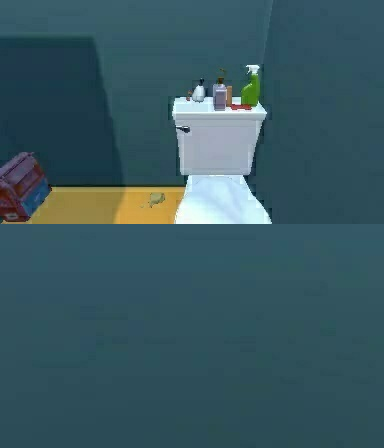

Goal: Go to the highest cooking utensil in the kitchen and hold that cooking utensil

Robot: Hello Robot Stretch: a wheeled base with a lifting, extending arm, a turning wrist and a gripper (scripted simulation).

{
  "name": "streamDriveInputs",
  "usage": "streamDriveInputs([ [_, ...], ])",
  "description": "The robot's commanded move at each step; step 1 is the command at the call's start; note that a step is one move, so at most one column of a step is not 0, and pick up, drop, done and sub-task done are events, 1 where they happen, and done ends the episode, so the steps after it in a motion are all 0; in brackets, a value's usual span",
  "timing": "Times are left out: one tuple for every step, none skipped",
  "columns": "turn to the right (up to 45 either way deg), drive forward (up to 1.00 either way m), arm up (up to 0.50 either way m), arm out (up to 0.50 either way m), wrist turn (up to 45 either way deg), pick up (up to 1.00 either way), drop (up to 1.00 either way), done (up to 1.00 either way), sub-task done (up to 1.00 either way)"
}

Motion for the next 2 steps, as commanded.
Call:
streamDriveInputs([
  [-45.0,0.0,0.0,0.0,0.0,0.0,0.0,0.0,0.0],
  [-45.0,0.0,0.0,0.0,0.0,0.0,0.0,0.0,0.0],
])
